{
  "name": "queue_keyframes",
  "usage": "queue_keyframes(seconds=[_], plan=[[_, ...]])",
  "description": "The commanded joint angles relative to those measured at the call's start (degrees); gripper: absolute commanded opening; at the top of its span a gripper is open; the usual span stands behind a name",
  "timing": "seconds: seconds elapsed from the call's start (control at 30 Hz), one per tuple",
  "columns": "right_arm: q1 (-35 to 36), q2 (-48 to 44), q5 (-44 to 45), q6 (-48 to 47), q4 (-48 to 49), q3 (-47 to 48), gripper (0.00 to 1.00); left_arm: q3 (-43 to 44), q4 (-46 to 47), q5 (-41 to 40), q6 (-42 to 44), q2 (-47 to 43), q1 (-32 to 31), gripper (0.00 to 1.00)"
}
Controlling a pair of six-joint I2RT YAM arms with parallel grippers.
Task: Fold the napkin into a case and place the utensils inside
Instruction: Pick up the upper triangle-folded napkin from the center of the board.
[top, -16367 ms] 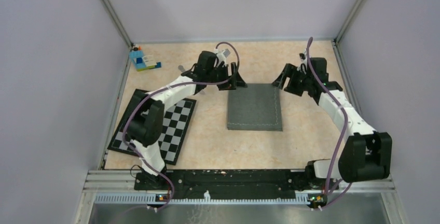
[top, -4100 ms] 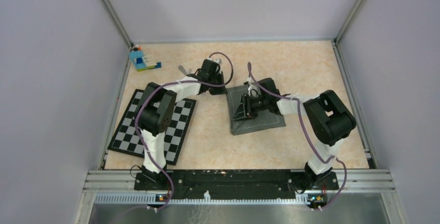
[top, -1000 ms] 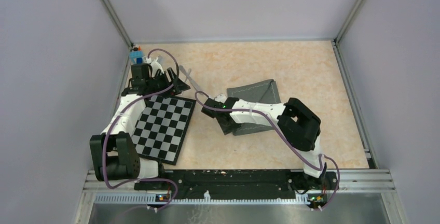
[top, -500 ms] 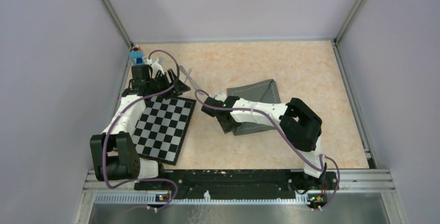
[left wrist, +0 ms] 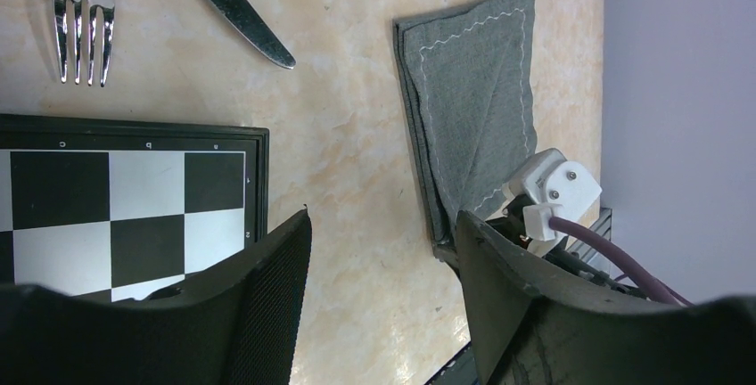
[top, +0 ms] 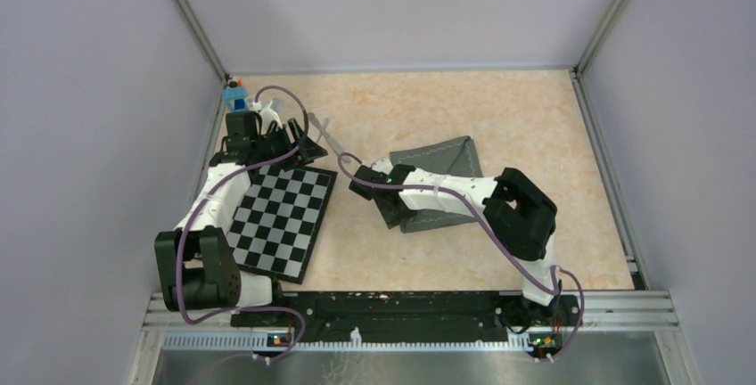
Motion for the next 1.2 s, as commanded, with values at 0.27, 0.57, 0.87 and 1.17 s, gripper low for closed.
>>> queue_keyframes(seconds=[0.27,0.57,0.87,1.17], plan=[[-1.10,1.85,-3.46,-1.65,4.71,-4.23,0.40,-0.44,2.40,1.37,0.89,-1.05,0.37,0.65],[-1.50,4.44,-4.87,-3.27,9.99,-9.72,0.33,-0.41,2.16,1.16,1.18,-0.81,0.37,0.65],[-2.15,-1.62,-3.38,-10.13,16.21,-13.24,0.00,-1.35,3.60,3.21,0.85,0.28,0.36,0.70],[-4.32,-17.28,-10.66,-13.01,23.84,-20.85,0.00,-10.59,24.29,7.32,-17.22,2.55,-8.30,0.83]])
